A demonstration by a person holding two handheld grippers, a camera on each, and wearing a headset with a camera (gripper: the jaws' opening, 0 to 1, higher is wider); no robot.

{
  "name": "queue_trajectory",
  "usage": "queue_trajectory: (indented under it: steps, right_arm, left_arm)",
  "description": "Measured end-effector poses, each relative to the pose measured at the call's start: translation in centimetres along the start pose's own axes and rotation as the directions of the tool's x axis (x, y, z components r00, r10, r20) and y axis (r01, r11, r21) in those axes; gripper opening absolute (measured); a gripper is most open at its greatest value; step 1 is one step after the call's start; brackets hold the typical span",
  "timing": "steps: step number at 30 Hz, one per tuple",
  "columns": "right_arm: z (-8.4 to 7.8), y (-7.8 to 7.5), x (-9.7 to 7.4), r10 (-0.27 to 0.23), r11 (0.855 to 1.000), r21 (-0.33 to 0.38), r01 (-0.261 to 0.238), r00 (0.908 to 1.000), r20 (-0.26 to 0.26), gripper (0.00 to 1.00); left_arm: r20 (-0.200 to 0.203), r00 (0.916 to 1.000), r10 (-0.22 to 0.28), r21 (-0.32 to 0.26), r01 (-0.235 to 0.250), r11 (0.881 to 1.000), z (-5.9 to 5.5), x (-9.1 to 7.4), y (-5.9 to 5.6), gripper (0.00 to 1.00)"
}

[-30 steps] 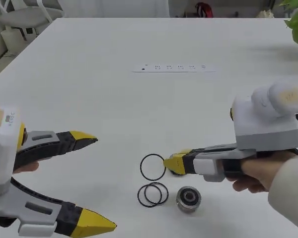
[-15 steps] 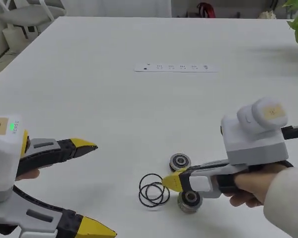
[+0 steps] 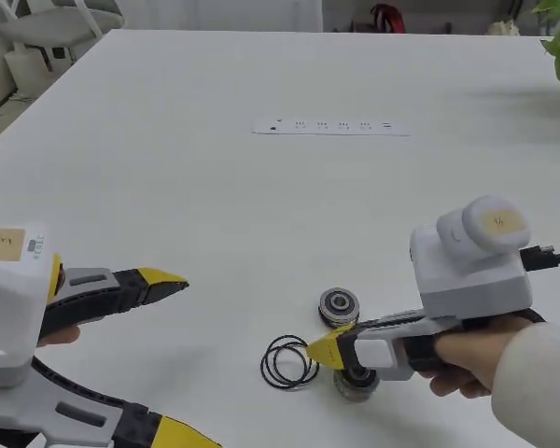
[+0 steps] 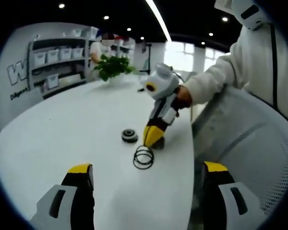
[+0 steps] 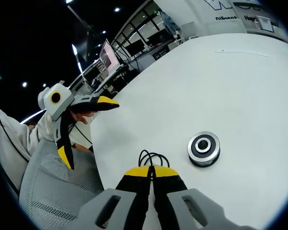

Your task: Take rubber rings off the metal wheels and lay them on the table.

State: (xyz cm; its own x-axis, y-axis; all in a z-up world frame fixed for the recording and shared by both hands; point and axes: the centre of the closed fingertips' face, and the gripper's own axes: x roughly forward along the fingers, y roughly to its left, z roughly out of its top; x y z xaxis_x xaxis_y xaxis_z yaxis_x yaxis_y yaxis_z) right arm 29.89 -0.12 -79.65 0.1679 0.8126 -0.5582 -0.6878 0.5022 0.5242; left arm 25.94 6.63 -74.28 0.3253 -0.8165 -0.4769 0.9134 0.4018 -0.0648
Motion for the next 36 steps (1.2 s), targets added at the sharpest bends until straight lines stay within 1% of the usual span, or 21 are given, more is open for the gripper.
queue_trajectory:
  steps: [3, 9, 21, 26, 29, 36]
  right_arm:
    - [0.11, -0.12, -0.02, -0.005, 1.0, 0.002, 0.005, 1.0, 0.005, 0.0]
    - [-0.14, -0.29, 0.09, -0.011, 1.0, 0.011, 0.011, 0.9999, -0.004, 0.0]
    - [-0.11, -0.62, 0.38, -0.022, 1.0, 0.017, 0.022, 0.9997, -0.006, 0.0]
    - [-0.15, -0.58, 0.45, -0.022, 1.0, -0.001, 0.022, 0.9997, -0.013, 0.0]
    - [-0.12, -0.68, 0.45, -0.029, 0.999, -0.022, 0.028, 0.9994, -0.017, 0.0]
    - [-0.02, -0.68, 0.59, -0.039, 0.998, -0.043, 0.038, 0.999, -0.02, 0.0]
  left_arm:
    - [0.004, 1.0, 0.002, -0.007, -0.002, 1.0, 0.03, 0.06, -0.02, 0.95]
    - [-0.003, 1.0, -0.007, -0.006, 0.007, 1.0, -0.13, 0.27, -0.32, 0.96]
    - [-0.012, 0.9999, -0.006, -0.01, 0.006, 1.0, -0.38, 0.27, -0.33, 0.95]
    - [-0.017, 0.9998, -0.005, -0.009, 0.005, 1.0, -0.49, 0.29, -0.33, 0.95]
    - [-0.018, 0.9998, -0.004, -0.009, 0.004, 1.0, -0.5, 0.31, -0.32, 0.95]
    - [-0.027, 0.9996, -0.005, -0.006, 0.005, 1.0, -0.66, 0.39, -0.4, 0.95]
